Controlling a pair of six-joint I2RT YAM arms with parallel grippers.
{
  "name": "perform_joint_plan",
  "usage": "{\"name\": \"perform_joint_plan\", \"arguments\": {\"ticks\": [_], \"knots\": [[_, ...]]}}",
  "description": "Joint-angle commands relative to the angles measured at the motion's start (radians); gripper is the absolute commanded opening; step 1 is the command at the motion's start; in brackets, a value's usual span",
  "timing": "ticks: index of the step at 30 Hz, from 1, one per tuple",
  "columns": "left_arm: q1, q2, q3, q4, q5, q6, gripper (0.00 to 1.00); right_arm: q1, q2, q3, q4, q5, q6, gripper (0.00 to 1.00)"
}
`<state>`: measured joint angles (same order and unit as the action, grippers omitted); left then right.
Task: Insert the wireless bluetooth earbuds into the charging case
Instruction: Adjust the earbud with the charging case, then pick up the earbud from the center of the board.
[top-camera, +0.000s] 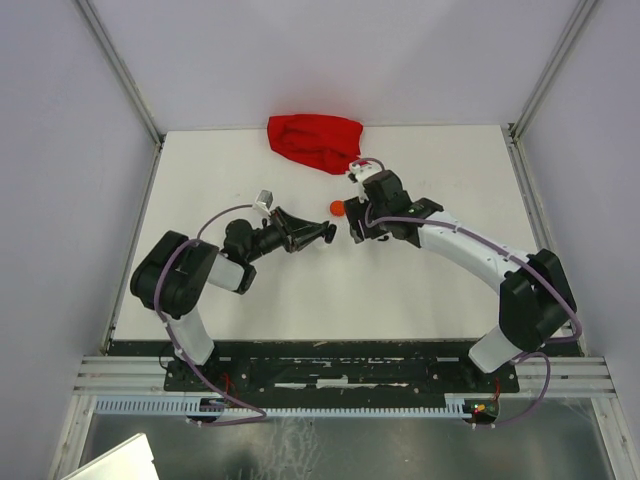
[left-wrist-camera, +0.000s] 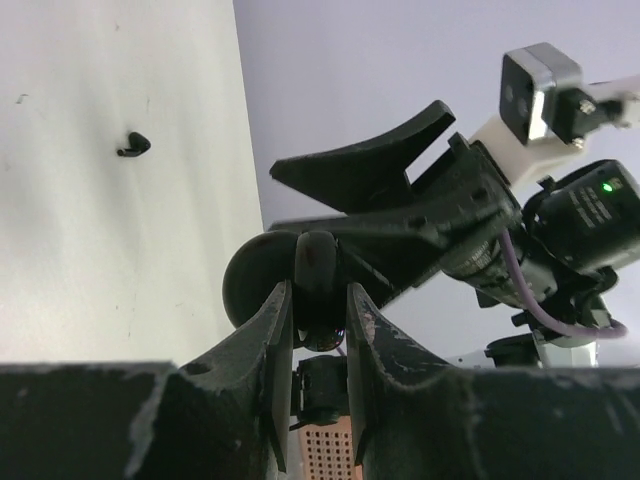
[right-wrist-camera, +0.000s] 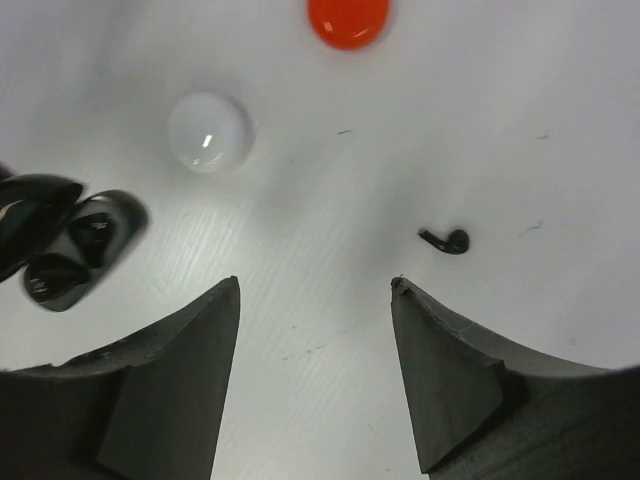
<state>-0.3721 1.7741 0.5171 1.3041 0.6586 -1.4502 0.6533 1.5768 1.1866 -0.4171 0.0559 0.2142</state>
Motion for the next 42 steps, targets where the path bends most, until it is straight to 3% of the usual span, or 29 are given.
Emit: {"name": "perform_joint_plan", "arguments": {"ticks": [1, 11, 21, 42], "knots": [[0.032, 0.013, -0.065, 0.192, -0.059, -0.081, 0.03, -0.061, -0.006, 0.004, -0.005, 0.104, 0.054, 0.7], [0.036, 0.04, -0.097, 0.3, -0.041, -0.125, 0.03, -0.119, 0.197, 0.063, -0.078, 0.243, 0.071, 0.69], [0.04, 0.059, -0.096, 0.326, -0.028, -0.135, 0.03, -0.157, 0.266, 0.066, -0.086, 0.311, 0.065, 0.7], [0.061, 0.083, -0.09, 0.361, -0.012, -0.16, 0.03, -0.202, 0.35, 0.103, -0.075, 0.279, 0.064, 0.71]]}}
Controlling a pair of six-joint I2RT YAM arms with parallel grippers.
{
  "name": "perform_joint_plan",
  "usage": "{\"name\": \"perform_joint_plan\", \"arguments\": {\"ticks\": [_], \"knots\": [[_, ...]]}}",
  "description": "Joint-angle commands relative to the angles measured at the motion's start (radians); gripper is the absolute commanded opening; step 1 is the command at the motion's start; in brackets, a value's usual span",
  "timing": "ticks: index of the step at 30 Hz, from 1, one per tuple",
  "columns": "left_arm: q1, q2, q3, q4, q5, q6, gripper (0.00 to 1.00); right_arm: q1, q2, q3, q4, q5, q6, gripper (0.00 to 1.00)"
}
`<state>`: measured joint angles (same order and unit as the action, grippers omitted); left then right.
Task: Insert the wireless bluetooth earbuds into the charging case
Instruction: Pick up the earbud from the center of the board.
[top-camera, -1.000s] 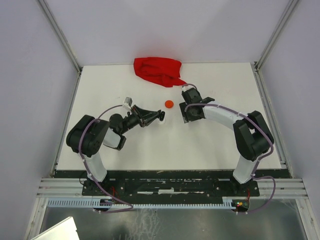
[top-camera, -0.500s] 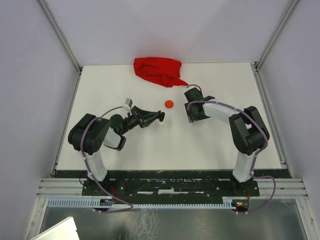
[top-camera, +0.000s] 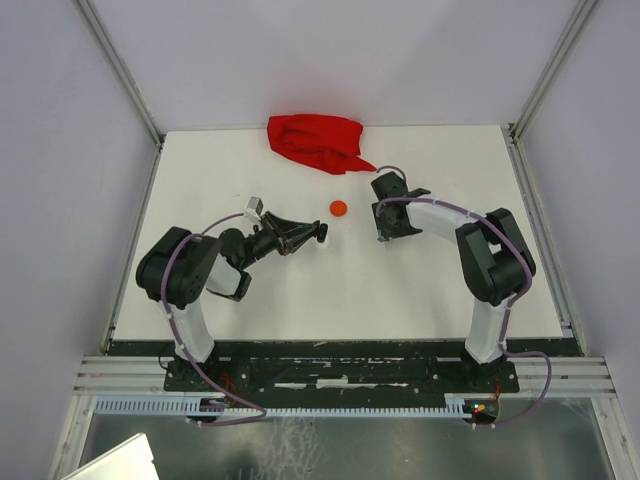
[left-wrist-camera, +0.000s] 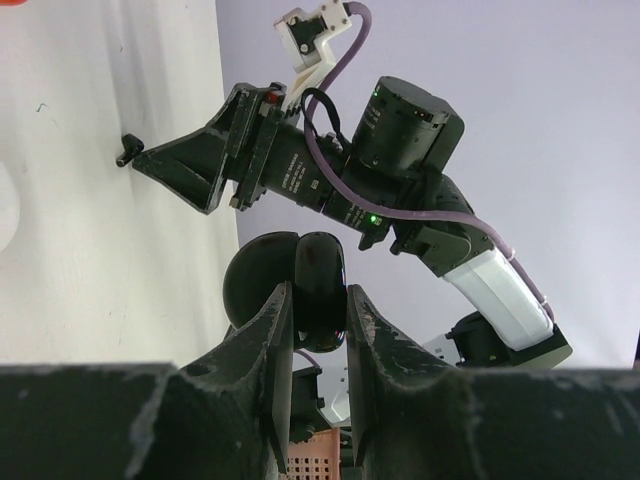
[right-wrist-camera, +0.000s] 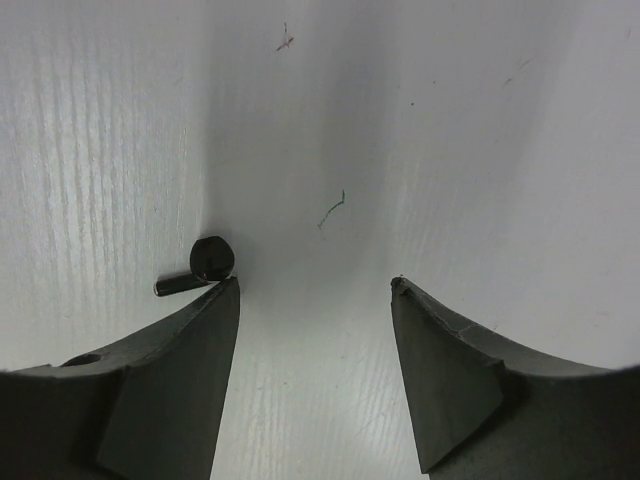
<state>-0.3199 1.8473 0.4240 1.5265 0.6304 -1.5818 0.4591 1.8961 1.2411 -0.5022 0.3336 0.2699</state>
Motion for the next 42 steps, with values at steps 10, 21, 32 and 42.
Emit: {"name": "perform_joint_plan", "arguments": {"ticks": [10, 21, 32, 42], "knots": [[0.016, 0.019, 0.002, 0.145, 0.018, -0.033, 0.03, -0.011, 0.08, 0.098, 0.024, -0.03, 0.002, 0.7], [0.021, 0.018, -0.003, 0.146, 0.016, -0.033, 0.03, -0.01, 0.094, 0.127, 0.063, -0.009, 0.012, 0.7], [0.022, 0.028, -0.007, 0.15, 0.011, -0.031, 0.03, -0.016, -0.065, 0.04, 0.149, -0.115, 0.023, 0.69], [0.022, 0.033, -0.014, 0.162, 0.009, -0.035, 0.03, 0.003, 0.013, 0.091, 0.136, -0.249, 0.059, 0.64]]}}
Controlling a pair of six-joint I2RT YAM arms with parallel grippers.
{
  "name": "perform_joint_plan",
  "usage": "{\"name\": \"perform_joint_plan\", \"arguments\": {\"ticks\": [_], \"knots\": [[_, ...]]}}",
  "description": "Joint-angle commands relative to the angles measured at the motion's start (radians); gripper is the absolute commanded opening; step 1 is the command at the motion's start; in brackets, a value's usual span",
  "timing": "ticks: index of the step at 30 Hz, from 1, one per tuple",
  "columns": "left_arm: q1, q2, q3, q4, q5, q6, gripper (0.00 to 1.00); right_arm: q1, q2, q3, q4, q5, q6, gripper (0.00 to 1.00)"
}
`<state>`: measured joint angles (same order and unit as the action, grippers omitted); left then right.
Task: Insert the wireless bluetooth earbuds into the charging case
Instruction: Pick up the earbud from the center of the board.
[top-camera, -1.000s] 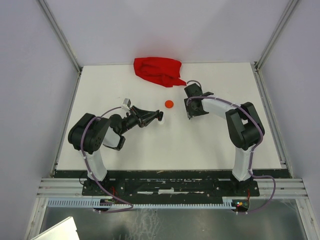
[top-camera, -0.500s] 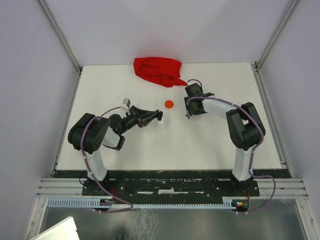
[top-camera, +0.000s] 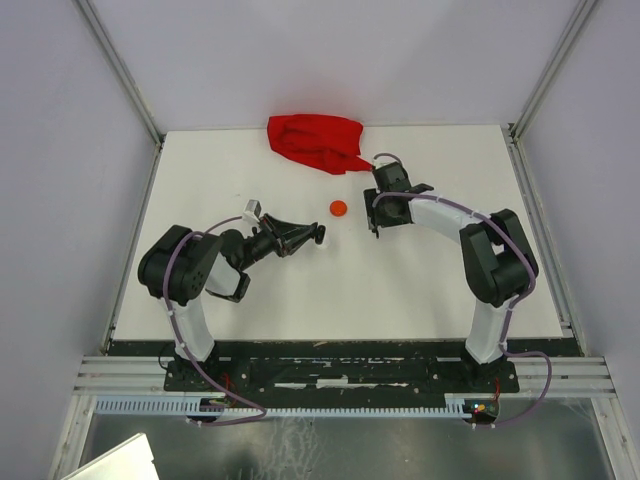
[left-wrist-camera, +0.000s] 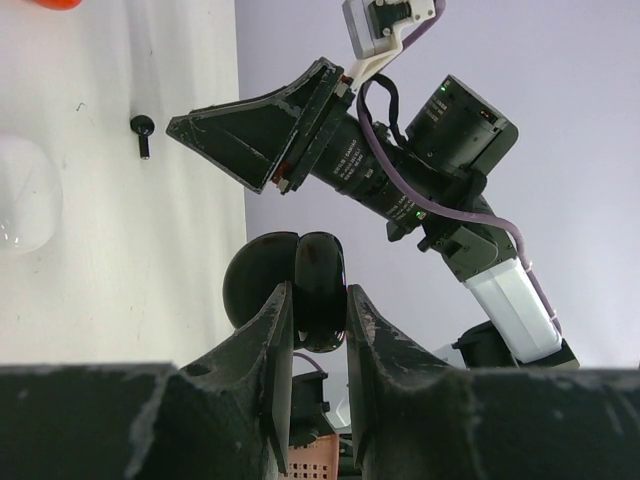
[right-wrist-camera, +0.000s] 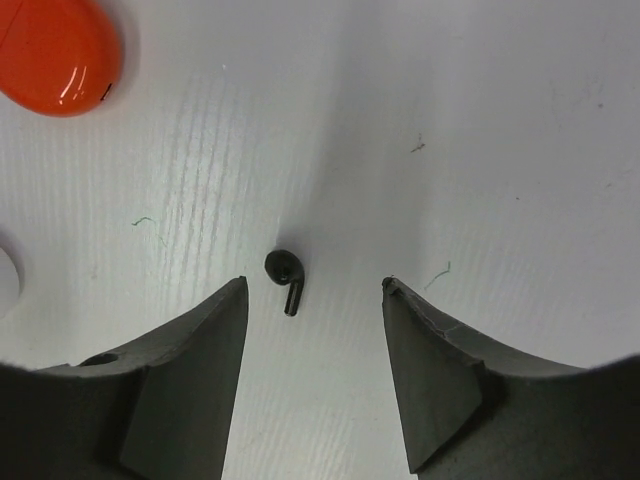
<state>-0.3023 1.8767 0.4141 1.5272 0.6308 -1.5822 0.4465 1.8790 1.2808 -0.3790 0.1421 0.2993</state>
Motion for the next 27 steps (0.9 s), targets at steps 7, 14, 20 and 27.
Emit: {"name": "perform_joint_plan", "arguments": {"ticks": [7, 14, 20, 27], "knots": [[0.005, 0.002, -0.005, 0.164, 0.009, -0.036, 0.03, 0.031, 0.084, 0.09, -0.008, -0.051, 0.037, 0.61], [0.005, 0.013, 0.0, 0.169, 0.012, -0.039, 0.03, 0.038, 0.11, 0.108, -0.023, -0.033, 0.036, 0.57], [0.005, 0.02, 0.004, 0.179, 0.014, -0.047, 0.03, 0.038, 0.126, 0.123, -0.046, -0.018, 0.043, 0.53], [0.005, 0.022, 0.009, 0.182, 0.015, -0.052, 0.03, 0.037, 0.137, 0.132, -0.055, -0.009, 0.044, 0.5]]}}
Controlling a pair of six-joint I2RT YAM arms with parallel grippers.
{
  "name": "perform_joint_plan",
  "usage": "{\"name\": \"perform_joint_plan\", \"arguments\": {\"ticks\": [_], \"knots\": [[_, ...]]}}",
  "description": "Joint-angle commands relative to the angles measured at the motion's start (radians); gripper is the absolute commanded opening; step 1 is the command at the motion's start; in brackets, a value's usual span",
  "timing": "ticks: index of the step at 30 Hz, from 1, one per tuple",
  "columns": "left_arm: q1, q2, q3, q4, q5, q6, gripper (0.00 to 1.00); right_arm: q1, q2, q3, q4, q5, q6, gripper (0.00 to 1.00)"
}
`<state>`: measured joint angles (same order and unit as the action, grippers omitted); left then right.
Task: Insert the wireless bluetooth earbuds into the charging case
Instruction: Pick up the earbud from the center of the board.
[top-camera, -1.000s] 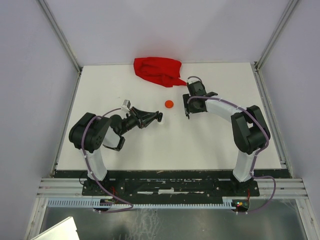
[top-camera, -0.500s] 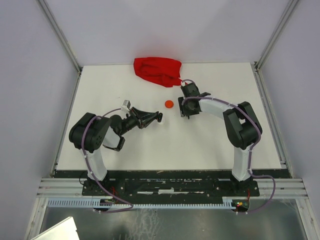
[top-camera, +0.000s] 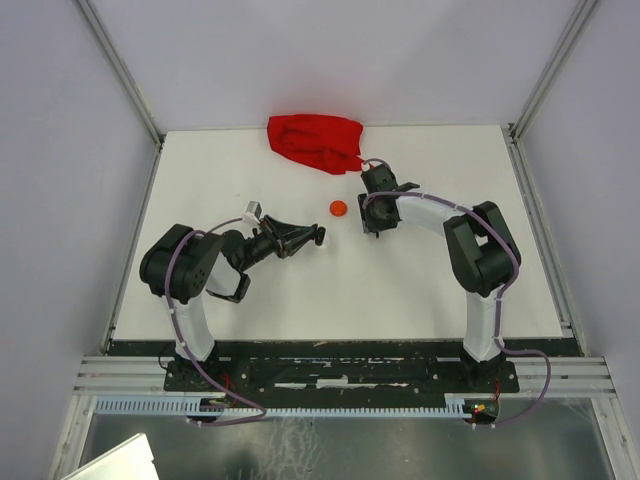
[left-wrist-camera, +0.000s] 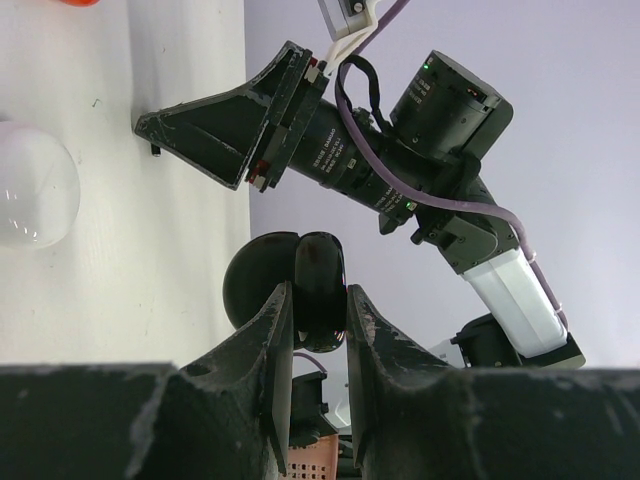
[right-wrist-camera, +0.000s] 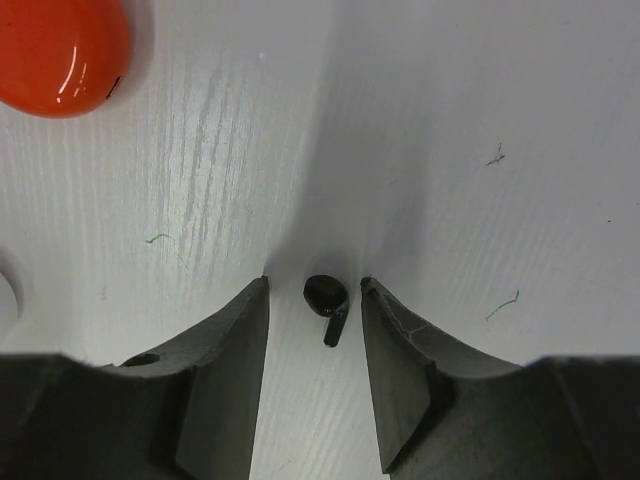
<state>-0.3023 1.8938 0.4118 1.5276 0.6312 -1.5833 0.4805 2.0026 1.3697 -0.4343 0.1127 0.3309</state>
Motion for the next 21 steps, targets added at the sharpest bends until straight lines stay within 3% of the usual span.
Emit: {"name": "perform_joint_plan", "arguments": {"ticks": [1, 21], "knots": [[0.005, 0.005, 0.013, 0.182, 0.015, -0.051, 0.03, 0.004, 0.016, 0.043, -0.002, 0.022, 0.013, 0.49], [0.005, 0.004, 0.005, 0.185, 0.013, -0.05, 0.03, 0.002, 0.031, 0.051, -0.034, 0.041, 0.019, 0.42]]}}
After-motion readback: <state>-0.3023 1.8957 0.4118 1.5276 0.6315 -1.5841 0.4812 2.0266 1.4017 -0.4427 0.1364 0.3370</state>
